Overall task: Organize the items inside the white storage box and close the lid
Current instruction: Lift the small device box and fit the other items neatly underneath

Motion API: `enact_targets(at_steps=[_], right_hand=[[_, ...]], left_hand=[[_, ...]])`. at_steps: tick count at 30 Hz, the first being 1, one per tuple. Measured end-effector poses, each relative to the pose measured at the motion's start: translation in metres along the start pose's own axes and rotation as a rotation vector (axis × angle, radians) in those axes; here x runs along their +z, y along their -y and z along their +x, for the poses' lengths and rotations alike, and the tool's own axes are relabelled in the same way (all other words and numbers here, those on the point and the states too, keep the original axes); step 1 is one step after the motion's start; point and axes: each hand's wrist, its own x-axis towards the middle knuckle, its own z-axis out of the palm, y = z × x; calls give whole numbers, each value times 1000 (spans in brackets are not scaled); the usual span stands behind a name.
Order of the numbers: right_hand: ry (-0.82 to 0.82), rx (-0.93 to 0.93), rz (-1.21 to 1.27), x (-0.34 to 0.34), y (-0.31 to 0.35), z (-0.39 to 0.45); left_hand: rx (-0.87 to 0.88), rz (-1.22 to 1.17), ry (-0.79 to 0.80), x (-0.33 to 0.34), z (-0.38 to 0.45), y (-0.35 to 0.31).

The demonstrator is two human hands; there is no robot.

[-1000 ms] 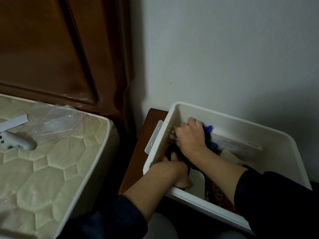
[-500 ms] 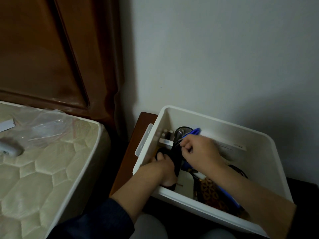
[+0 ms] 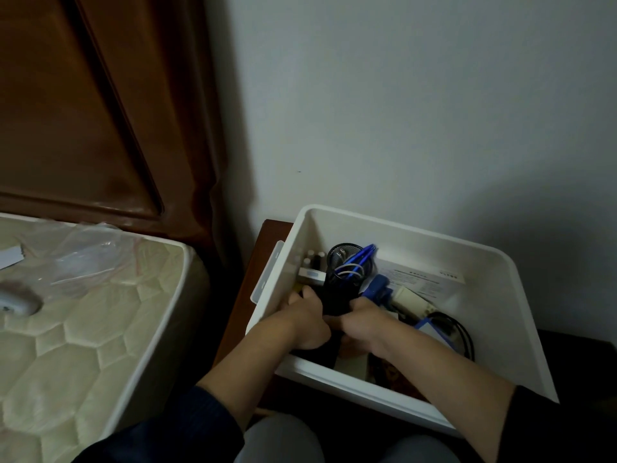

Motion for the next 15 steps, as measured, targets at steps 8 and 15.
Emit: enact_targets(at_steps=[8,15], right_hand=[[120,82,32,-22,15,-25],[165,-80,-24,-59,35,-62]], left_hand=[[10,-74,-11,-2,0,7],[158,-241,-136,-14,-5,17]])
